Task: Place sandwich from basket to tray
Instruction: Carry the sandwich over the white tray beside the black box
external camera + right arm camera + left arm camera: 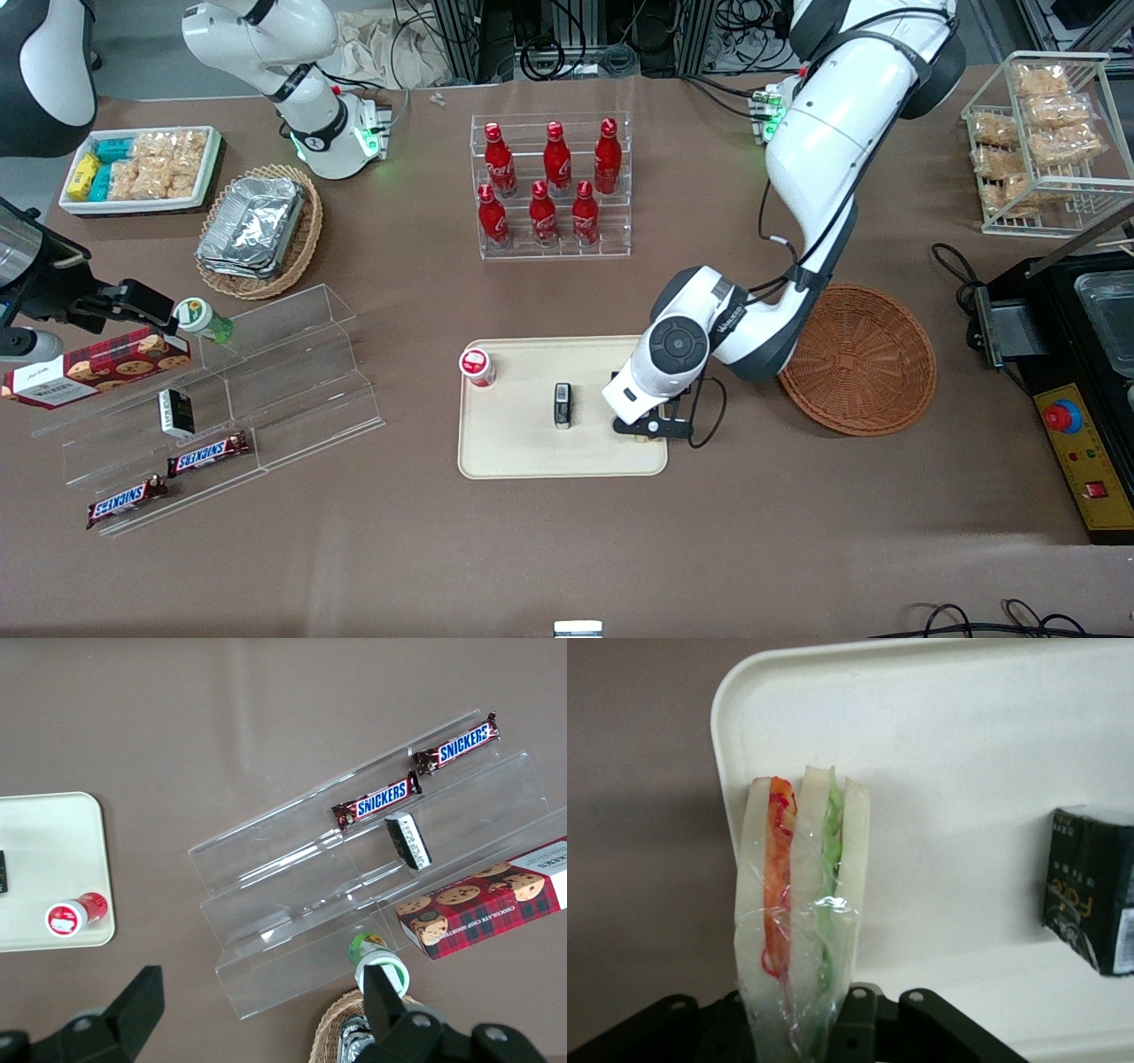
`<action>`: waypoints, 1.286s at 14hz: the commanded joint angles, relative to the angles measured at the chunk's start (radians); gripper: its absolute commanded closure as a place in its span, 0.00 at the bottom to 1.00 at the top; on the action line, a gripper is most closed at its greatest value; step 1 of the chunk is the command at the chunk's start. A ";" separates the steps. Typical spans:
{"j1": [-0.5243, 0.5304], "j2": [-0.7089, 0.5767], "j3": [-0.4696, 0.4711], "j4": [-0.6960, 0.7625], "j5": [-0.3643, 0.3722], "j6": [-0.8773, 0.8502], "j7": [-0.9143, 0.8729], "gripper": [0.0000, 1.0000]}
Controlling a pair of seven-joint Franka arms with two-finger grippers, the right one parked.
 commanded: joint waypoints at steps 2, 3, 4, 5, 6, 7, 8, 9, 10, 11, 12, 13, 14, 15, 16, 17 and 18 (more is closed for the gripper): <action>-0.012 0.045 0.007 0.041 0.021 0.022 -0.028 0.75; -0.011 0.051 0.007 0.040 0.021 0.031 -0.036 0.01; -0.012 0.055 0.007 0.035 0.023 0.045 -0.033 0.00; -0.011 0.056 0.007 0.034 0.023 0.050 -0.033 0.00; -0.012 0.056 0.007 0.037 0.021 0.050 -0.038 0.00; -0.012 0.049 0.007 0.037 0.023 0.050 -0.036 0.00; -0.009 0.036 0.007 0.040 0.023 0.041 -0.044 0.00; -0.009 0.003 0.007 0.038 0.021 0.036 -0.045 0.00; -0.001 -0.036 0.006 0.032 0.021 0.015 -0.042 0.00; 0.002 -0.071 0.007 0.037 0.023 -0.042 -0.032 0.00; 0.003 -0.102 0.007 0.038 0.020 -0.097 -0.028 0.00; 0.012 -0.140 0.007 0.038 0.014 -0.123 -0.028 0.00; 0.029 -0.181 0.006 0.031 0.015 -0.140 -0.025 0.00; 0.042 -0.217 0.006 0.031 0.014 -0.177 -0.025 0.00; 0.064 -0.252 0.006 0.031 0.014 -0.224 -0.015 0.00; 0.090 -0.290 0.006 0.031 0.003 -0.282 0.020 0.00; 0.118 -0.325 0.004 0.029 -0.017 -0.341 0.057 0.00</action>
